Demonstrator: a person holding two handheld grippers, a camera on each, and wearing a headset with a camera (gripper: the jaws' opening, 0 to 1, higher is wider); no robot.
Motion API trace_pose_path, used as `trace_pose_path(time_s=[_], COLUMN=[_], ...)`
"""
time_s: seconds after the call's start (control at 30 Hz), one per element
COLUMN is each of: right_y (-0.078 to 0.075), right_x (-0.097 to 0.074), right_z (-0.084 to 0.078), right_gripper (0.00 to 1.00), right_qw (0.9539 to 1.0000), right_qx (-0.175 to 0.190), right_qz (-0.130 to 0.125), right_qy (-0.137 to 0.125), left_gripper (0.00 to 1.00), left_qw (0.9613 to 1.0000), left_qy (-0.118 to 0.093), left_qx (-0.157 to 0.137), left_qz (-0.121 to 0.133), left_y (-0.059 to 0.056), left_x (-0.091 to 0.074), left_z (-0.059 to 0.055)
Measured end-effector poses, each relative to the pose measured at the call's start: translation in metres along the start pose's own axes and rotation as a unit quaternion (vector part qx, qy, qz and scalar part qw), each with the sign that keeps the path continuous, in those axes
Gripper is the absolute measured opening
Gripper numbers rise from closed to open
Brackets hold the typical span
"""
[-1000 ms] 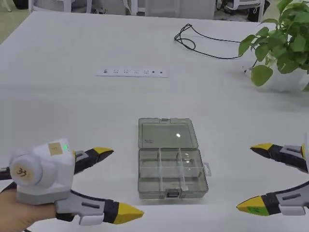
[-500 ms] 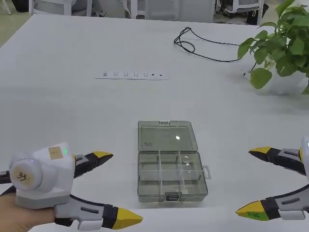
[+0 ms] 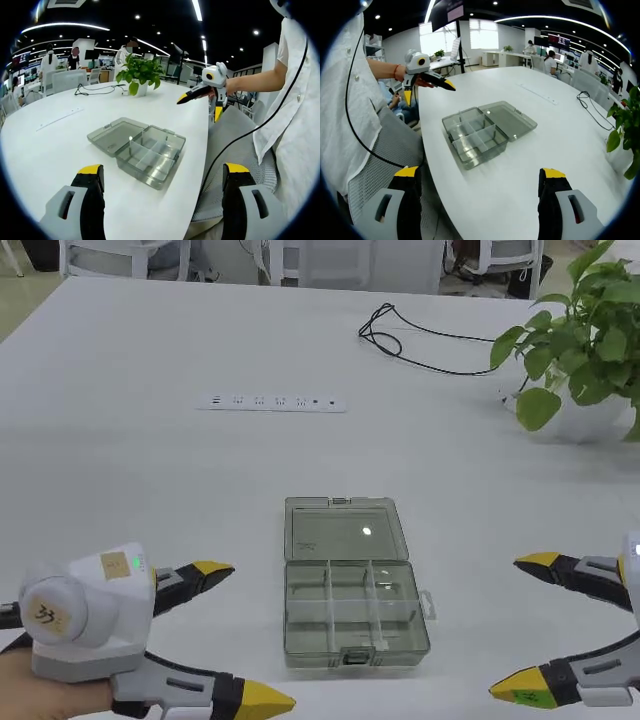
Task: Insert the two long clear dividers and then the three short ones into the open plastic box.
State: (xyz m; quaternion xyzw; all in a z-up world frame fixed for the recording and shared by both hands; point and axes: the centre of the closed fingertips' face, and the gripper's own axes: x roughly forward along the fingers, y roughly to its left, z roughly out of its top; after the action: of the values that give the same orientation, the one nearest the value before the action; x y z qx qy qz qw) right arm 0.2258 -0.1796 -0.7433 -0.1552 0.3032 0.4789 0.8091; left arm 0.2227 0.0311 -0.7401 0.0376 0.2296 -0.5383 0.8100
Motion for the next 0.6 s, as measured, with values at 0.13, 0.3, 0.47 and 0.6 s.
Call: trace_pose_path(time_s=[0.13, 0.3, 0.47, 0.6], right_y=[0.0002, -0.0006, -0.0009, -0.0012], right_x=[-0.0002, -0.0004, 0.0004, 0.0009], right_z=[-0.0005, -0.0014, -0.001, 0.0001], right_gripper=[0.98, 0.98, 0.98, 0.98], right_qw=[1.0, 1.0, 1.0, 1.0], right_qx=[0.0, -0.001, -0.002, -0.002], right_qz=[0.001, 0.001, 0.002, 0.002], right_qy=[0.001, 0.003, 0.003, 0.003], left_gripper=[1.0, 1.0, 1.0, 1.0], left_qw=[1.0, 1.0, 1.0, 1.0], left_qy=[-0.001, 0.001, 0.0, -0.001], left_qx=[-0.001, 0.0, -0.003, -0.003], left_qz=[0.0, -0.001, 0.001, 0.001], left_y=[0.0003, -0.0006, 0.0, -0.0007], left_x=[0.0003, 0.0005, 0.0005, 0.0006], left_z=[0.0005, -0.0004, -0.0007, -0.0006])
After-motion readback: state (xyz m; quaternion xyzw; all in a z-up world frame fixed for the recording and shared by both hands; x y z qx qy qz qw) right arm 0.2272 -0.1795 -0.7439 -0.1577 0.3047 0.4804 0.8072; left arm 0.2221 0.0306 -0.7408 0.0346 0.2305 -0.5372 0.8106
